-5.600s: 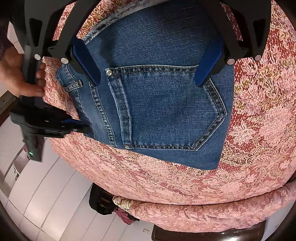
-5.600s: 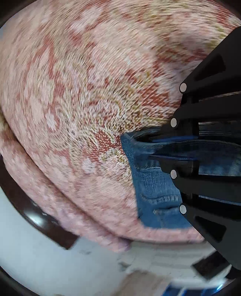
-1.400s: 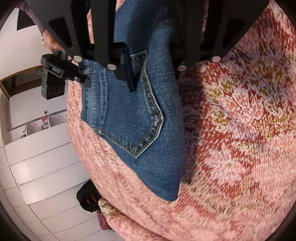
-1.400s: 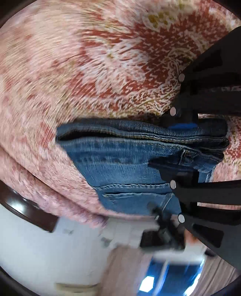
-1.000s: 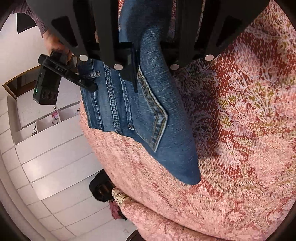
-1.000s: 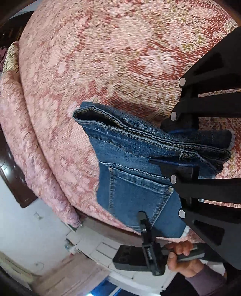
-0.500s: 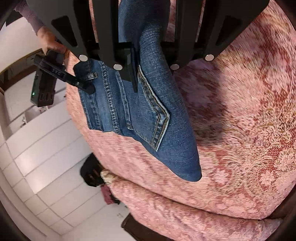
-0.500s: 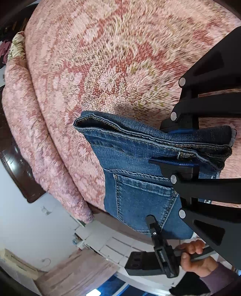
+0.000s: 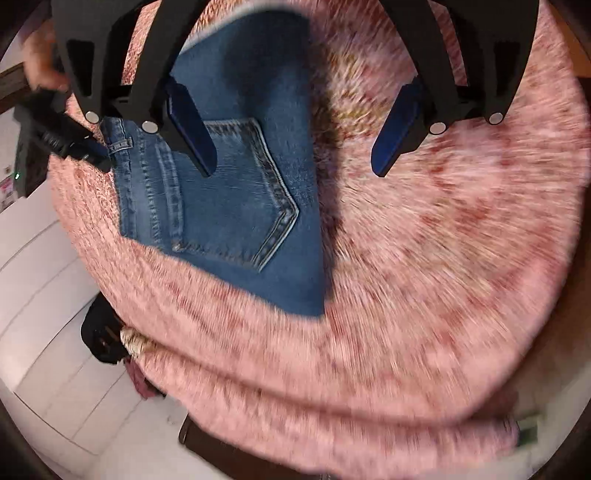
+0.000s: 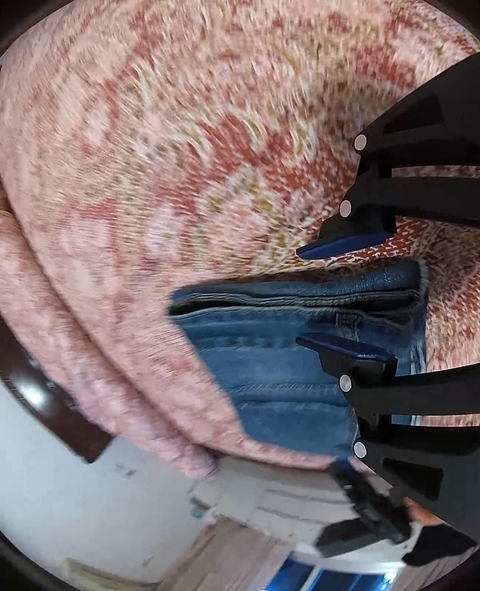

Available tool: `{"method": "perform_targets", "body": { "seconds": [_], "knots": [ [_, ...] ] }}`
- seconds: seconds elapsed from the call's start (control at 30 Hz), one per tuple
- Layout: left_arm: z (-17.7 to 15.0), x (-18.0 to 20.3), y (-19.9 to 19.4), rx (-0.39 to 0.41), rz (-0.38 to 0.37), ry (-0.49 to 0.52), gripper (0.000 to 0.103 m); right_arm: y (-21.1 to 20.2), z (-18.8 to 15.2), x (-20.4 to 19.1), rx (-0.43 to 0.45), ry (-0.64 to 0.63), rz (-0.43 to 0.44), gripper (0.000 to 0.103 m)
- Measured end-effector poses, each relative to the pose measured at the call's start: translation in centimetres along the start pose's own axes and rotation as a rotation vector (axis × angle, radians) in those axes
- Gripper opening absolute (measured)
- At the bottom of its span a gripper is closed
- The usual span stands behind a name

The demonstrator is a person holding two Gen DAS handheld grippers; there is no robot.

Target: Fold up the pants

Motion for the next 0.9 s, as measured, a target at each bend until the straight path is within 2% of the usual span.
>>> {"method": "perform_targets", "body": {
  "seconds": [0.07,0.13,0.27,0.4,0.5,0.57,0.67,0.8,0.9],
  "knots": [
    [-0.4,1.3,-1.8,0.033,-0.014,0.040,0.089,-0.8,1.3,-1.0,0.030,-0.026,0.024,0.040],
    [-1.2,3.2,-2.7,0.033,-0.047,0.084,0.089,-0.6,2.5,-3.1,0.034,-0.059,0.070,0.040],
    [-3.7,6.3,-2.4,-0.040,-0.132,0.143,0.089,1.8,5.0,-8.2,0.013,-0.132,0.156,0.040],
    [-6.5,7.2,-1.2,-0.139,-0.121,0.165,0.088,5.1,6.2,-10.7,-0.042,-0.172,0.164,0.040],
    [-7.9,6.5,-0.6,-0.157,-0.089,0.171,0.088,7.2,6.5,-10.5,-0.079,-0.166,0.118,0.040],
    [-8.2,6.4,-0.1,-0.163,-0.075,0.194,0.088,9.2,6.4,-8.9,-0.122,-0.125,0.083,0.040],
    [-8.1,6.7,0.1,-0.166,-0.064,0.192,0.088,10.2,6.4,-8.0,-0.139,-0.094,0.075,0.032],
    [-7.8,6.8,0.8,-0.162,-0.053,0.176,0.088,8.5,6.1,-8.5,-0.139,-0.139,0.031,0.033],
    [-8.2,6.7,0.6,-0.153,-0.050,0.182,0.088,6.2,4.8,-8.4,-0.111,-0.136,0.073,0.033]
  ]
}}
Point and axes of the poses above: each gripper's, at about its wrist camera, not at the fingertips, and y roughly the way its jaws point, x to its right, z to its top, the point moved 8 cm from there along y, roughly the way its jaws point, and after that the axes turned 9 degrees about -y, right-handed, at the moved point
